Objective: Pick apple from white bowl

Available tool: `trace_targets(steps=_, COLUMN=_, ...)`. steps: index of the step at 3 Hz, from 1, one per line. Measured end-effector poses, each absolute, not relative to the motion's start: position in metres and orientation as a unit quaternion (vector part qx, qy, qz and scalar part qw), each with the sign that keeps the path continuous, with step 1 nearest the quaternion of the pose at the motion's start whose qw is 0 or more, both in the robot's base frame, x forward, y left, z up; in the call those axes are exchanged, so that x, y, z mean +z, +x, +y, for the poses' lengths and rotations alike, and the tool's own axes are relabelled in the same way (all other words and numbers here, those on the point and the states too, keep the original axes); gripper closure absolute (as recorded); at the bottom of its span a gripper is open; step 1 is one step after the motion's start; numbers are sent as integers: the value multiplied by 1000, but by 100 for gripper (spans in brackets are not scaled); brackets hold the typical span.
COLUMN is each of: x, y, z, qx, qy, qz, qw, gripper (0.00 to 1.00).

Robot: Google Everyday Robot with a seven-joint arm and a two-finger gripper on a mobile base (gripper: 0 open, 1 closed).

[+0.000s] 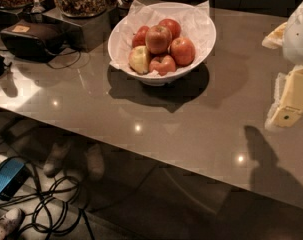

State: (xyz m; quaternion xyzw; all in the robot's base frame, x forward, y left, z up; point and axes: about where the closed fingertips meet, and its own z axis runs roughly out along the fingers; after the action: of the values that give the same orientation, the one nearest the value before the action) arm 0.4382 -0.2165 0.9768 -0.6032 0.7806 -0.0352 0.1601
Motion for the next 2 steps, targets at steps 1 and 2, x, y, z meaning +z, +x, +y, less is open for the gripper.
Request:
trace_targets(steps=1, x=977, y=438, z=-216, qx=-35, qy=-603, qz=781, qw=160, gripper=0)
trace_targets(steps=2, x=985, y=447, z=-212, qx=-35, qy=-587, qz=794, qw=152, gripper=0)
